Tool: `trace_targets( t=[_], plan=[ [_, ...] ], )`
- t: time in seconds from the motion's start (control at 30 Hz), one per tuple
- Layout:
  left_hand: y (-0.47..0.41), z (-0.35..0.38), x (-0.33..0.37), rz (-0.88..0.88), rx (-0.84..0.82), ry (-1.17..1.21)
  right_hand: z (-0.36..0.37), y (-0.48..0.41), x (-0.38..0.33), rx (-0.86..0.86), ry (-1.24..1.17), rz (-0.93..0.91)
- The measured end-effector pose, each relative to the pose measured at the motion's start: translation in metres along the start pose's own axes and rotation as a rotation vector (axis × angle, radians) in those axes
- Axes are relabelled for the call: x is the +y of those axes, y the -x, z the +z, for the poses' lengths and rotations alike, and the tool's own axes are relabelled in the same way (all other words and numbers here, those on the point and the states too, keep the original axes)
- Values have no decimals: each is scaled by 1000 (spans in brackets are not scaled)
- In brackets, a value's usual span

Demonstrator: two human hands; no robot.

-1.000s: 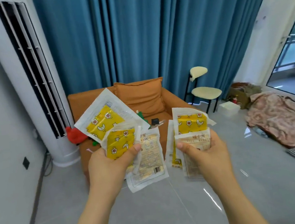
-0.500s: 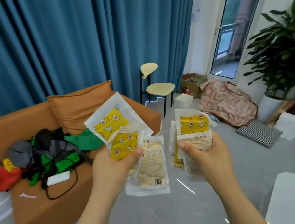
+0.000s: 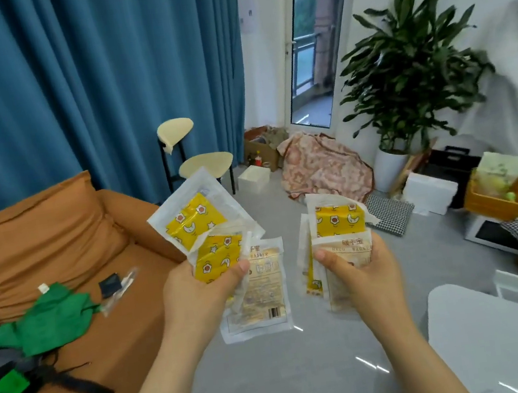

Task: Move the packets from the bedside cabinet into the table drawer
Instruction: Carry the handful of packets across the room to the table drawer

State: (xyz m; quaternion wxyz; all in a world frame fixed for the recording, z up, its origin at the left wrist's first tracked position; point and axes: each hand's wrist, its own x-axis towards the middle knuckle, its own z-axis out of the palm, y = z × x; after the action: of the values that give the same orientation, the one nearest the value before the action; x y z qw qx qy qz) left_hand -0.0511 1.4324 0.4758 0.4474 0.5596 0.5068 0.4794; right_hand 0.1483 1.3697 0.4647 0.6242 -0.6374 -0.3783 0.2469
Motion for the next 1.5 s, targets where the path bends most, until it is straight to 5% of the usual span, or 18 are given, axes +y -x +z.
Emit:
trace_targets(
  t=[0.63,1.5],
  plan=[
    [-229,158,-10,18,-502,-23,-2,-167,48,436,173,129],
    [-339,556,24,60,-840,-81,-238,-428,120,743,155,201]
  ],
)
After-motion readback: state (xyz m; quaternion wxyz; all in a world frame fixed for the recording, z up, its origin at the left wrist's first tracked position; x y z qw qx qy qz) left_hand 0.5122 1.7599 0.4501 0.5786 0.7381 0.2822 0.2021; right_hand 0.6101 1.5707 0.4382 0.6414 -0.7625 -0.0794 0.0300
